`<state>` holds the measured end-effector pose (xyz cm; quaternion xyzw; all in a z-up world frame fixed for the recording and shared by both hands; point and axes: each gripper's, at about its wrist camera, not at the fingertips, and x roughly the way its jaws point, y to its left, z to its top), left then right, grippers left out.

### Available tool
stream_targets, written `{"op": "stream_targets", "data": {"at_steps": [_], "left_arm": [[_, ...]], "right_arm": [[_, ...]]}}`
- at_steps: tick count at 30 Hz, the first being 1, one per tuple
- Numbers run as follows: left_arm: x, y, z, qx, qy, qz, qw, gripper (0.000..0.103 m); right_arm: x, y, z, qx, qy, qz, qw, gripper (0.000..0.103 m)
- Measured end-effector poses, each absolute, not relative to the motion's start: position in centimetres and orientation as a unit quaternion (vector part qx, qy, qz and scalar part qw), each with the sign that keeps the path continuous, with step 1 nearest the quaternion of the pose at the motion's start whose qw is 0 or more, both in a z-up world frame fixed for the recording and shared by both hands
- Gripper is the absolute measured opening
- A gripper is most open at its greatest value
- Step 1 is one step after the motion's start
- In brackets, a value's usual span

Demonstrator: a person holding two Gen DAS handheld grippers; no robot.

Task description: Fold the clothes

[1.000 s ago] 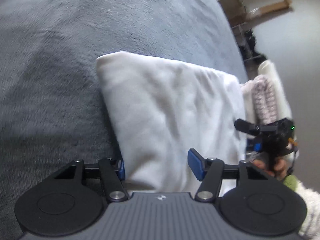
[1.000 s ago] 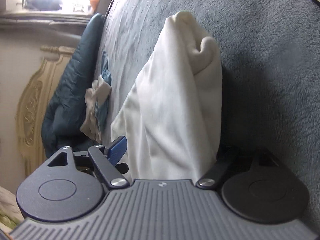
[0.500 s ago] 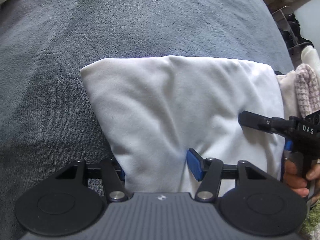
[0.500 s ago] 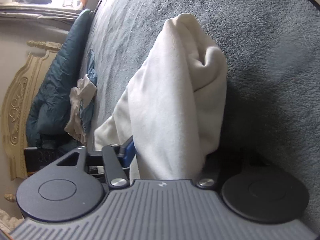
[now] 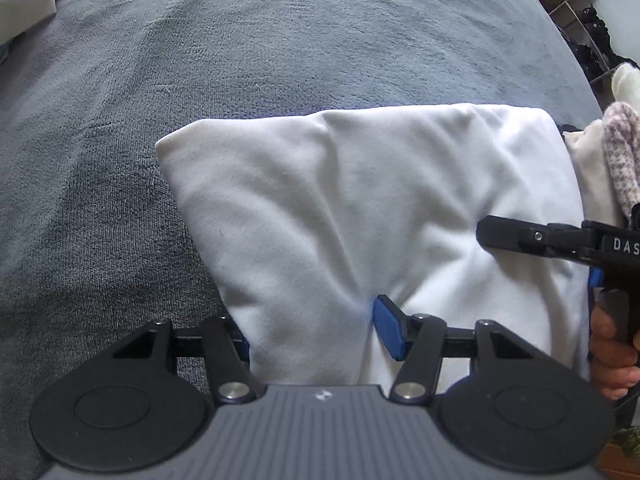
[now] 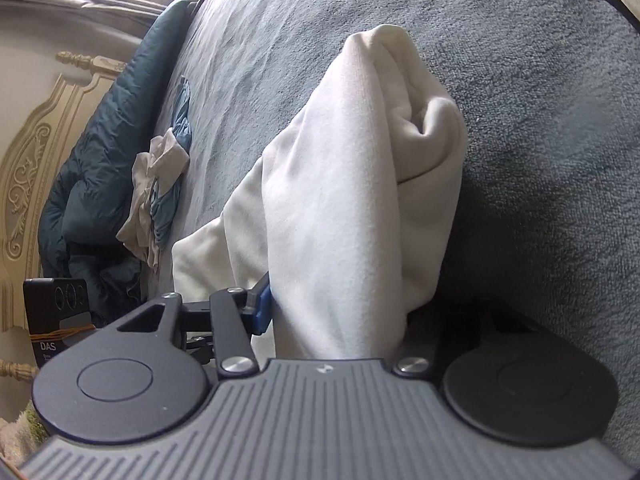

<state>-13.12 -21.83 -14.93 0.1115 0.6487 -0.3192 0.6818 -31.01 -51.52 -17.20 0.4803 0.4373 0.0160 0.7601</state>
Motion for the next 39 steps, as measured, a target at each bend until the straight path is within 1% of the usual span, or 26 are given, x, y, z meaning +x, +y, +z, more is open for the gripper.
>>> {"op": "stream_targets", "data": {"at_steps": [11,22,28,29,31,33,36,39], "left_arm": [[-14.2,-21.9,-14.1,0.134,0.639,-0.309,0.692,0.057],[-14.3,-20.7,-13.5,0.124,0.632,-0.302,0.703,0.058],[-12.8,-18.4,-13.7,0.032,0.649,-0.302,0.698,0.058],[-12.7,-18.3,-13.8,0.025,0.651,-0.302,0.696,0.058],[-12.6,-18.0,-14.0,0.016,0.651,-0.305,0.695,0.062],[-13.0,-17.9,-13.9,0.021,0.645,-0.311,0.698,0.063],[-14.0,-18.1,-13.3,0.04,0.631,-0.316,0.707,0.061],[-15.1,-18.5,-12.6,0.057,0.618,-0.318,0.716,0.053]], "right_arm": [[-31.3,-51.6,-17.2,0.474,0.436,0.021,0.765,0.049],[-31.1,-51.8,-17.3,0.467,0.438,0.035,0.767,0.048],[-31.6,-52.9,-17.9,0.509,0.422,0.04,0.749,0.05],[-31.7,-53.2,-18.1,0.517,0.417,0.041,0.746,0.05],[-31.8,-53.4,-18.5,0.528,0.409,0.043,0.743,0.05],[-31.9,-53.4,-18.5,0.53,0.405,0.045,0.744,0.05],[-32.0,-53.2,-18.3,0.521,0.406,0.048,0.749,0.048],[-31.9,-52.9,-18.0,0.507,0.411,0.051,0.756,0.044]]}}
